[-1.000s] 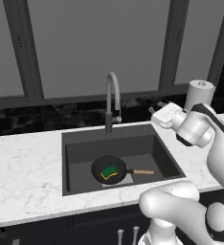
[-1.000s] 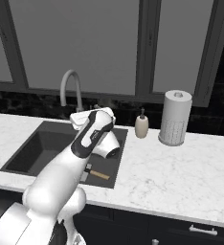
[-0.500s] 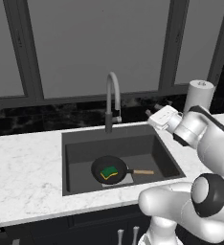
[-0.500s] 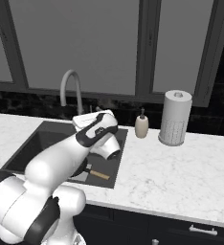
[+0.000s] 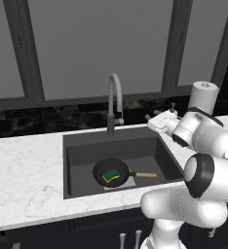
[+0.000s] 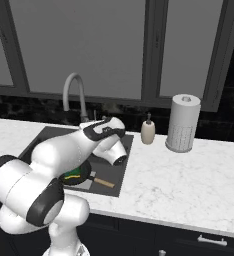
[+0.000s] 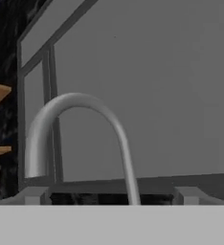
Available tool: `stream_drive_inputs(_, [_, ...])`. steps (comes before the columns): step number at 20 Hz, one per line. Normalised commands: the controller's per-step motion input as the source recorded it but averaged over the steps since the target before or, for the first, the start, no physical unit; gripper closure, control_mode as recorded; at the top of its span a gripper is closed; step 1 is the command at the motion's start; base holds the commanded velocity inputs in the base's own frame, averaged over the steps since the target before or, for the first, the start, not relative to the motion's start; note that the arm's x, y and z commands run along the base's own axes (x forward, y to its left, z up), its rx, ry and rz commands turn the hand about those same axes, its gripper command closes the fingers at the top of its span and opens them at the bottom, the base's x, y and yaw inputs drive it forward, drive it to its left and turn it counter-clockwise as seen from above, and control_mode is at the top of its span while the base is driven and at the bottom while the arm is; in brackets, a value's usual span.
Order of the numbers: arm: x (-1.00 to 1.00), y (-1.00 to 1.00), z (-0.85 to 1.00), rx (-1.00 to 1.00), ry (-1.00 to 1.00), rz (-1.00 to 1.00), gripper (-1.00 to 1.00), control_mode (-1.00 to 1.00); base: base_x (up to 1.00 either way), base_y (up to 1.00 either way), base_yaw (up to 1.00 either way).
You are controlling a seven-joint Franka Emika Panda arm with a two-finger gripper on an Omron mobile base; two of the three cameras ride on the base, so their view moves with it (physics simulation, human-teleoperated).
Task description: Pick the pan and sponge and place them into the sink. Then turn on the water.
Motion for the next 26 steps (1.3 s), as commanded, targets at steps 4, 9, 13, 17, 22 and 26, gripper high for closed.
stream_drive_inputs(4, [0.45, 0.00, -0.24, 0.00, 0.15, 0.00, -1.00, -1.00, 0.00, 0.00, 0.00])
stream_drive_inputs(9, [0.44, 0.00, -0.33, -0.01, 0.11, 0.00, -1.00, -1.00, 0.00, 0.00, 0.00])
stream_drive_inputs(13, [0.21, 0.00, -0.55, -0.08, 0.00, 0.00, -1.00, -1.00, 0.00, 0.00, 0.00])
stream_drive_inputs(17, [0.03, 0.00, -0.60, -0.08, -0.04, 0.00, -1.00, -1.00, 0.00, 0.00, 0.00])
stream_drive_inputs(22, [0.05, 0.07, -0.27, -0.06, -0.13, 0.00, -1.00, -1.00, 0.00, 0.00, 0.00])
stream_drive_inputs(26, [0.26, 0.20, -0.04, -0.04, -0.04, 0.00, -1.00, -1.00, 0.00, 0.00, 0.00])
